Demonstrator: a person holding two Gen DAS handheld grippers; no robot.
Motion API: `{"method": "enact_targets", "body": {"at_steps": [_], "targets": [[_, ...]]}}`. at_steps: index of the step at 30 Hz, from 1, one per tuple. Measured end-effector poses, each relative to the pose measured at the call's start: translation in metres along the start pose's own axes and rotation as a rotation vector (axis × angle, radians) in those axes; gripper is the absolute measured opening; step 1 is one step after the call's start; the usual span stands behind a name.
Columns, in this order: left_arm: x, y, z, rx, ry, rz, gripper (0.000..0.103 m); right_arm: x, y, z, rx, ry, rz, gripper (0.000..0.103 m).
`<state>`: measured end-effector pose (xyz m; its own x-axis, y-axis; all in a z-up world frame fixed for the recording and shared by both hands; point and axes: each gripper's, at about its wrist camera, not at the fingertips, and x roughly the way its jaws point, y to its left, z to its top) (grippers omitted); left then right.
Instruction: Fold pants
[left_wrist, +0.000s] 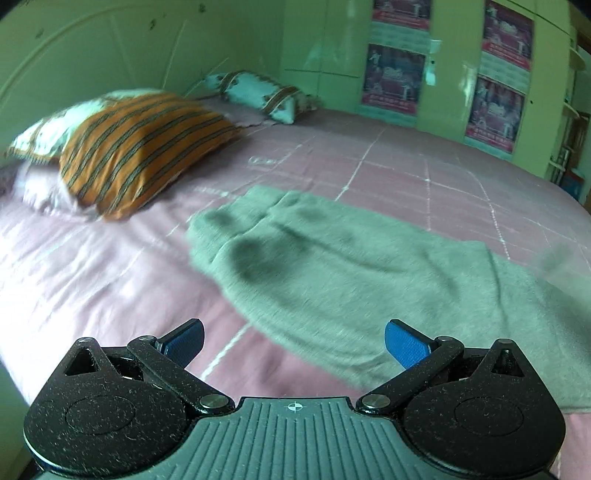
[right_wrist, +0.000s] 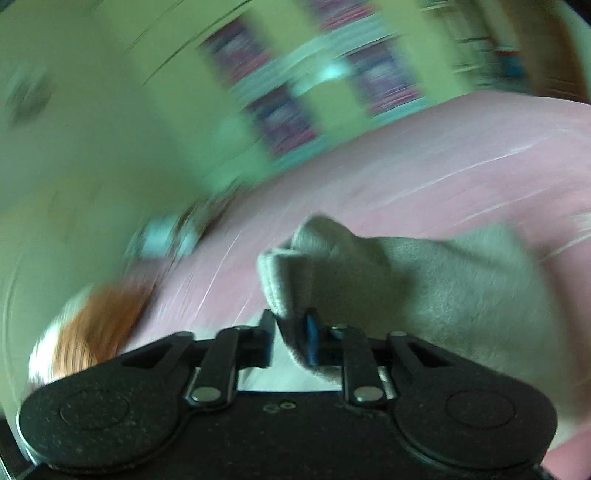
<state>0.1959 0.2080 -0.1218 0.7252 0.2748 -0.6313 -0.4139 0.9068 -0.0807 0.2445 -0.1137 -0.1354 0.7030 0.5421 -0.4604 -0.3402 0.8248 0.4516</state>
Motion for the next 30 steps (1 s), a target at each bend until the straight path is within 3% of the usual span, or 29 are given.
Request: {"method": "enact_targets", "body": {"at_steps": [1,2,3,8,13,15,16,18,20,23,27,30], "targets": [[0.003,0.001,-0.003,-0.007,0.004,-0.005,0.103,0.018,0.01,-0.015,-0.032,0.119,0.005,0.038],[0.004,0.001,-0.004,-0.009,0.002,-0.011,0.103,0.022,0.016,-0.029,-0.039,0.175,-0.019,0.018],[0.002,0.0,-0.007,-0.01,0.001,-0.025,0.103,0.012,0.015,-0.037,-0.025,0.137,-0.004,0.012],[0.013,-0.048,-0.011,0.044,0.025,-0.148,0.103,-0.038,-0.019,-0.033,0.062,0.048,-0.045,0.018],[0.023,-0.136,-0.013,0.163,0.011,-0.222,0.103,-0.073,-0.069,-0.023,0.124,-0.093,-0.225,0.023],[0.041,-0.166,-0.023,0.249,0.116,-0.184,0.103,-0.062,-0.096,-0.027,0.161,0.011,-0.331,0.021],[0.042,-0.168,-0.024,0.234,0.124,-0.19,0.103,-0.057,-0.107,-0.028,0.196,0.072,-0.3,0.018],[0.035,-0.162,-0.016,0.206,0.106,-0.199,0.103,-0.076,-0.114,-0.02,0.23,0.009,-0.264,0.019],[0.024,-0.141,-0.013,0.189,0.049,-0.153,0.103,-0.098,-0.115,-0.013,0.216,-0.082,-0.286,0.028],[0.012,-0.103,-0.012,0.162,0.006,-0.115,0.103,-0.121,-0.14,-0.017,0.328,-0.142,-0.279,0.035],[0.01,-0.051,-0.01,0.084,-0.021,-0.05,0.103,-0.12,-0.17,-0.038,0.503,-0.135,-0.28,0.036],[0.022,-0.004,-0.007,-0.02,-0.006,-0.003,0.103,-0.115,-0.174,-0.045,0.543,-0.133,-0.241,0.035]]}}
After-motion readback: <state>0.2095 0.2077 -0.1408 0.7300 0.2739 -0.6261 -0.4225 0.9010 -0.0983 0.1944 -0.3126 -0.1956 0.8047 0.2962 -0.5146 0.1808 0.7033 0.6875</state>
